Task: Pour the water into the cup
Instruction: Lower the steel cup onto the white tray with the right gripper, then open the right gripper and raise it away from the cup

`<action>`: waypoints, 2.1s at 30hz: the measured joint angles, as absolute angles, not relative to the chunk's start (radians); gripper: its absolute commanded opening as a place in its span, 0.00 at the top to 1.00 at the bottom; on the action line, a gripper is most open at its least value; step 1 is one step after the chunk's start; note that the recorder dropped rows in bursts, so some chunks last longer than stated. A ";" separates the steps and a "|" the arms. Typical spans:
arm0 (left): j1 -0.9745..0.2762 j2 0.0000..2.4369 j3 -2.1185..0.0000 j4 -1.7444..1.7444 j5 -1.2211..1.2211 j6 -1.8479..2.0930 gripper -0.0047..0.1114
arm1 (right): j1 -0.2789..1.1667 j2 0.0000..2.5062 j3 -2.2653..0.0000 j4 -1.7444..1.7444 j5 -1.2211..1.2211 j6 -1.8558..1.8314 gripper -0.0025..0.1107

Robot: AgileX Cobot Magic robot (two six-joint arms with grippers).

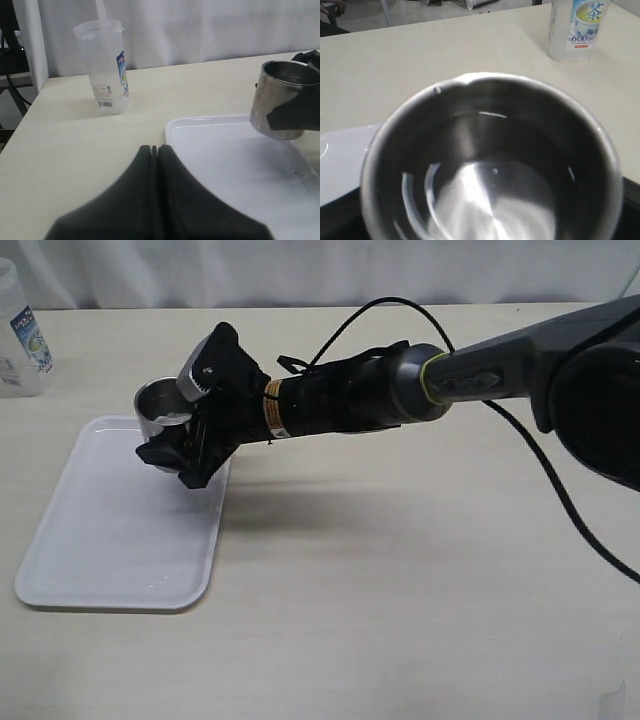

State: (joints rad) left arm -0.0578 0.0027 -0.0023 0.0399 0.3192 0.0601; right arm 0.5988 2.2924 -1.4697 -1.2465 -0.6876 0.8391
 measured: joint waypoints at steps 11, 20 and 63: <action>-0.058 0.003 -0.002 0.040 0.319 0.060 0.96 | 0.664 2.415 -1.660 -1.241 -0.694 0.855 0.94; -0.058 0.003 -0.002 0.040 0.319 0.060 0.96 | 0.665 2.445 -1.675 -1.271 -0.667 0.872 0.94; -0.058 0.003 -0.002 0.040 0.319 0.060 0.96 | 0.665 2.424 -1.688 -1.273 -0.648 0.847 0.21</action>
State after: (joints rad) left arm -0.0578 0.0027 -0.0023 0.0399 0.3192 0.0601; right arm 0.6647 2.4236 -1.6880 -1.2729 -0.6480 0.8473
